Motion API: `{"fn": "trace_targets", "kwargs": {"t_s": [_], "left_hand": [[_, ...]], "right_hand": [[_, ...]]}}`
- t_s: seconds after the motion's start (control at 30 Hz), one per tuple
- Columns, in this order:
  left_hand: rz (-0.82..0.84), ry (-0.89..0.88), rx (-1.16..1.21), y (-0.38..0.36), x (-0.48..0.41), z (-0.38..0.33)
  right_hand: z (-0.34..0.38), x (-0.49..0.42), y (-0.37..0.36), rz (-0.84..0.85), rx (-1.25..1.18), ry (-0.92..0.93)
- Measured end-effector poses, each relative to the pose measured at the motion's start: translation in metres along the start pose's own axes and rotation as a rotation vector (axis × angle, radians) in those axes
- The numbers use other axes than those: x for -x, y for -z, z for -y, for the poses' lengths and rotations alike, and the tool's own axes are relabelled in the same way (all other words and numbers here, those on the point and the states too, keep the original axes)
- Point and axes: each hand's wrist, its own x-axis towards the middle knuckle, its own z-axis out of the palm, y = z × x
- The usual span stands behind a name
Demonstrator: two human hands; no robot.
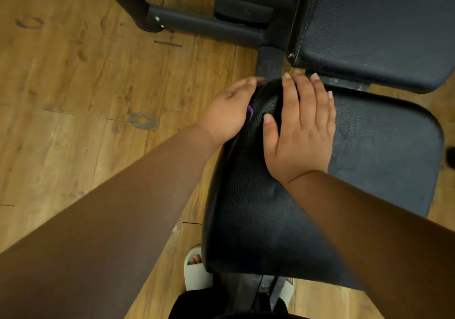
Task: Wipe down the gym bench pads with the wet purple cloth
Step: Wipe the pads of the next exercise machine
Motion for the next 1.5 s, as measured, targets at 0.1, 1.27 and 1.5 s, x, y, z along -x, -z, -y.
{"fn": "trace_targets", "kwargs": {"t_s": [0.1,1.27,1.5], "left_hand": [[0.006,0.012,0.007,-0.002,-0.001,-0.002],[0.054,-0.260,-0.275,0.000,-0.010,-0.008],[-0.120,-0.395,-0.288,-0.010,0.023,0.020]], "right_hand": [[0.000,0.000,0.000,0.003,0.013,0.002],[0.000,0.000,-0.002,0.008,0.029,0.005],[0.000,0.000,-0.002,0.009,0.025,0.002]]}}
